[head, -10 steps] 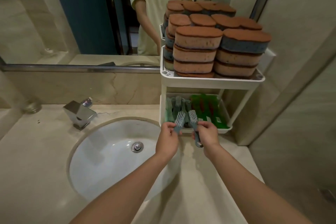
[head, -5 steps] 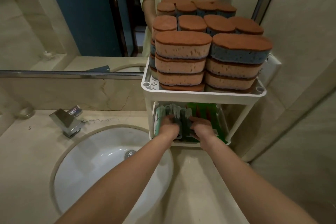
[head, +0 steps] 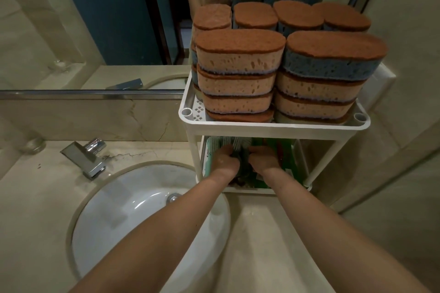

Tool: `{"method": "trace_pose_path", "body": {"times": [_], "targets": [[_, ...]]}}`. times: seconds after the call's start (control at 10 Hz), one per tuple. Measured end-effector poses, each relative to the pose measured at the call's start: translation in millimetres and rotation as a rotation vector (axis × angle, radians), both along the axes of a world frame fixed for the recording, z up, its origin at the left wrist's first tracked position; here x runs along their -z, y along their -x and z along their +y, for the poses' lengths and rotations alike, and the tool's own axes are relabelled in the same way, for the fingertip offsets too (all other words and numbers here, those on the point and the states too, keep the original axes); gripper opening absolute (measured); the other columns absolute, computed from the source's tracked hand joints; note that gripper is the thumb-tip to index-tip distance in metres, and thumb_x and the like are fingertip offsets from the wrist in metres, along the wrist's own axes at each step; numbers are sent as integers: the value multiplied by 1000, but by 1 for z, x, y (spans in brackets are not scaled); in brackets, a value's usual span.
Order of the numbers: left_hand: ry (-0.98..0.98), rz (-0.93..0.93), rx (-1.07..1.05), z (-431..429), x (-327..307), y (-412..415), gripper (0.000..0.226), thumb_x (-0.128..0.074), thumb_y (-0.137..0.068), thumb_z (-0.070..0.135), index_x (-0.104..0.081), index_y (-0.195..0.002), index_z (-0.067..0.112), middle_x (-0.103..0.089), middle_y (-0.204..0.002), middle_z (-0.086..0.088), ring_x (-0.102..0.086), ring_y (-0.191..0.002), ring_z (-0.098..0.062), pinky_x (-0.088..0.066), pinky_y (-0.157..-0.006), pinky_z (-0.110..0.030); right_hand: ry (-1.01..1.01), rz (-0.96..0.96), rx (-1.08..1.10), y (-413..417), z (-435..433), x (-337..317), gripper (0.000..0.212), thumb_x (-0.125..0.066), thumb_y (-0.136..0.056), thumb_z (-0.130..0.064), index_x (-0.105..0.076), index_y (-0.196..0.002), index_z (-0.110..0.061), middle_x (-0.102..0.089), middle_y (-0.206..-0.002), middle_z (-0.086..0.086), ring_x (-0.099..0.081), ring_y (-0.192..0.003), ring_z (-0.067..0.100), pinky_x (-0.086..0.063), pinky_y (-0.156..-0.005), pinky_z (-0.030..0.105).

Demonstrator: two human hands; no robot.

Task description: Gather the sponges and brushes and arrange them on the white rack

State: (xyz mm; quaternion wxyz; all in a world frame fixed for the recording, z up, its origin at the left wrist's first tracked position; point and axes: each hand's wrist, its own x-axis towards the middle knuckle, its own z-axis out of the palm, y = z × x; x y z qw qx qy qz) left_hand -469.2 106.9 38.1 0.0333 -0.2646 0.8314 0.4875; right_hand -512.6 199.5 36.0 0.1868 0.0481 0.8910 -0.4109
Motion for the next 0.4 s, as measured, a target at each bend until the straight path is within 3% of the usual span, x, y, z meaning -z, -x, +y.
{"method": "trace_pose_path", "body": {"times": [0.1, 0.2, 0.3, 0.4], "targets": [[-33, 41, -3, -3, 3, -6, 29, -49, -96, 11, -61, -122, 17, -61, -127, -8, -56, -116, -30, -45, -91, -29, -56, 55, 4, -5, 2, -1, 27, -43, -100, -13, -68, -108, -16, -65, -120, 8, -60, -95, 24, -54, -88, 36], [-112, 100, -31, -3, -1, -17, 30, -51, -95, 10, -61, -122, 15, -63, -123, -8, -57, -113, -29, -47, -91, -29, 53, 70, 68, -13, 8, -6, 27, -47, -98, -13, -68, -113, -20, -63, -127, 5, -58, -111, 27, -50, -97, 37], [-128, 156, -67, -2, -5, -28, 28, -48, -95, 11, -60, -120, 15, -60, -109, 2, -56, -104, -21, -44, -85, -24, 160, 80, 45, -29, 15, -7, 23, -51, -94, -9, -69, -108, -16, -65, -121, 10, -59, -107, 29, -50, -97, 42], [-249, 218, -119, -1, -11, -41, 25, -42, -95, -2, -59, -111, 9, -54, -98, 3, -51, -90, -13, -42, -69, -7, 282, 88, 89, -45, 18, -10, 22, -56, -90, -8, -67, -107, -16, -65, -113, 10, -57, -92, 23, -52, -92, 40]]}}
